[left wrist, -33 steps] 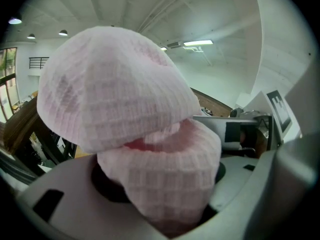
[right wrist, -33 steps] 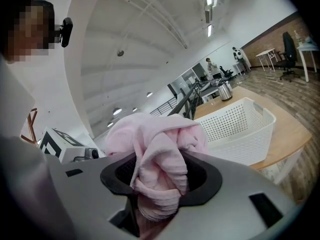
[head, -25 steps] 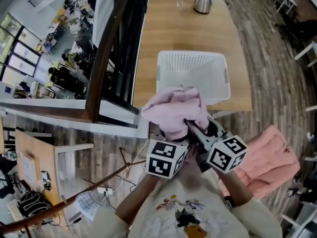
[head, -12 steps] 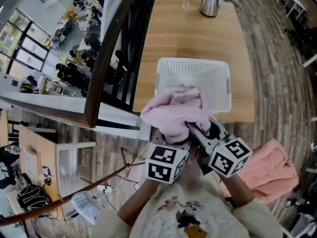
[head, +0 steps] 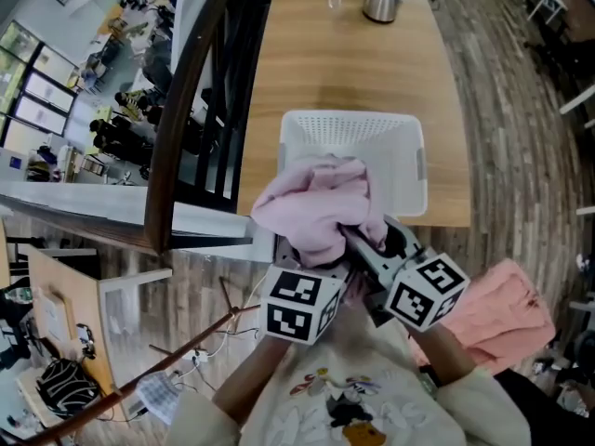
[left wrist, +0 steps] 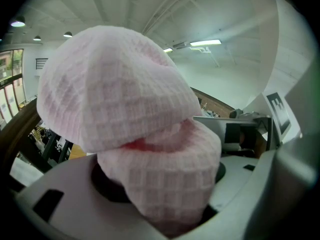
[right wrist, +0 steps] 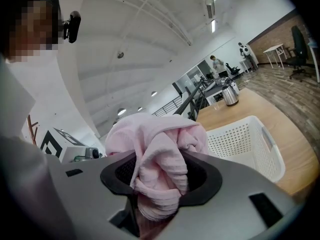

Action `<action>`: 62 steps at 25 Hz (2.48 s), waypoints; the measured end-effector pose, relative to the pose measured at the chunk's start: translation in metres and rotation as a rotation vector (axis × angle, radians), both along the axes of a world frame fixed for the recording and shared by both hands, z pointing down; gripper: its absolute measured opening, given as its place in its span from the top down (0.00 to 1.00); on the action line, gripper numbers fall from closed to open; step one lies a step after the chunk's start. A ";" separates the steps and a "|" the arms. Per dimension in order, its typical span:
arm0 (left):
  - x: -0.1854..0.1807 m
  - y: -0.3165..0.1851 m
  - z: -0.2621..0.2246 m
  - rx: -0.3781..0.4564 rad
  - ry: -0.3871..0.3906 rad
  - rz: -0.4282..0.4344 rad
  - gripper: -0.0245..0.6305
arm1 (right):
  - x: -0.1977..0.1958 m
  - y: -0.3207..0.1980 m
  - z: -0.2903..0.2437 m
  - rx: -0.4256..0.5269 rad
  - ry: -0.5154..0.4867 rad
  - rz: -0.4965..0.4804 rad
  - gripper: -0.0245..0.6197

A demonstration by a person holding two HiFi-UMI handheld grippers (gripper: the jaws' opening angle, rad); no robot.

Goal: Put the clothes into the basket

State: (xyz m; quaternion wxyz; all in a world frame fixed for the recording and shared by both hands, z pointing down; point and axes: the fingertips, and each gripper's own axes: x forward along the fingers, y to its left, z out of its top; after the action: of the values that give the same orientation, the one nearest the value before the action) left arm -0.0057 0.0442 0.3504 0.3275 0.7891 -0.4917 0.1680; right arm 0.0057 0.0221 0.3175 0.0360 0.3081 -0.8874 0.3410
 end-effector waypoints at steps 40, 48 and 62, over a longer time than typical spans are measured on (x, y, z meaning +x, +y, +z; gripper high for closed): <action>-0.004 -0.097 0.018 -0.042 0.045 0.065 0.52 | -0.004 -0.097 0.019 -0.047 0.053 0.074 0.64; -0.008 -0.110 0.035 -0.067 0.060 0.072 0.52 | -0.008 -0.111 0.036 -0.072 0.076 0.079 0.64; -0.009 -0.132 0.062 -0.128 0.080 0.094 0.51 | -0.007 -0.134 0.065 -0.136 0.108 0.105 0.64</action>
State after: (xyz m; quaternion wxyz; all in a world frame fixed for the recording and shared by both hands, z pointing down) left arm -0.0143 -0.0875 0.4122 0.3883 0.7950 -0.4288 0.1825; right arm -0.0017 -0.1122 0.3828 0.0867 0.3691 -0.8416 0.3848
